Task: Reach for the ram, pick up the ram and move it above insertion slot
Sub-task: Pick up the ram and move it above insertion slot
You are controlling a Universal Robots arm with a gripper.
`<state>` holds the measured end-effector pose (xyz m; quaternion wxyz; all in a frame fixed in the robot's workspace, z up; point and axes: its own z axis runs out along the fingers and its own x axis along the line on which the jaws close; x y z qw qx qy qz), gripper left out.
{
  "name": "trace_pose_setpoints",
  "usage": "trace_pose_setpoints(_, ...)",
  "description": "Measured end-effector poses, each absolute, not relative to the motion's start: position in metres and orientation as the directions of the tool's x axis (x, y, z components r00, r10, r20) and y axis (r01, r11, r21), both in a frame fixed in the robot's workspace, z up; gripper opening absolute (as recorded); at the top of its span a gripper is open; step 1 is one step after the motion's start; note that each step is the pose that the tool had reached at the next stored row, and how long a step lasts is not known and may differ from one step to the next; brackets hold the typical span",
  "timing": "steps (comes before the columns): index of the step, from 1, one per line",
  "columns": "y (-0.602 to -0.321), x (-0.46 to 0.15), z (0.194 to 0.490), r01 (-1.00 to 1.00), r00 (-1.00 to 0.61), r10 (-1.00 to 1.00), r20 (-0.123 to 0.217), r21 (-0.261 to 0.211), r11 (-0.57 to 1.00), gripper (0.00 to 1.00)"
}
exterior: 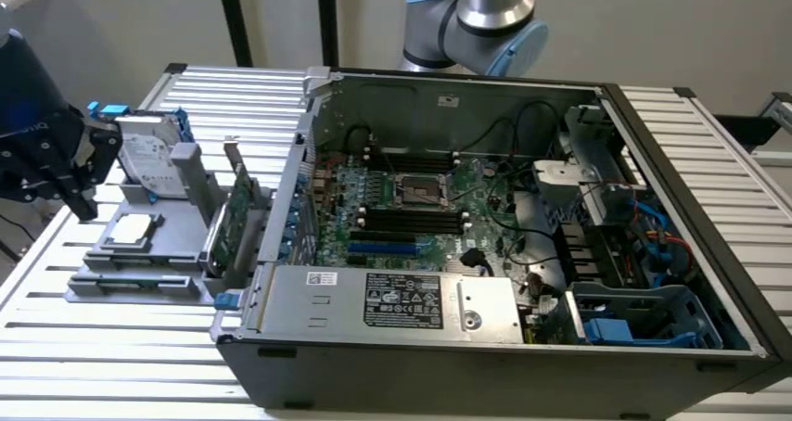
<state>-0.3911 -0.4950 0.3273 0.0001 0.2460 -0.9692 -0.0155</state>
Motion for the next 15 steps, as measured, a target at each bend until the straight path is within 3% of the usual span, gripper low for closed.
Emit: trace_pose_setpoints(15,-0.495,-0.3911,0.3273,-0.696,-0.718,-0.696,-0.008,0.029,0.718,0.11)
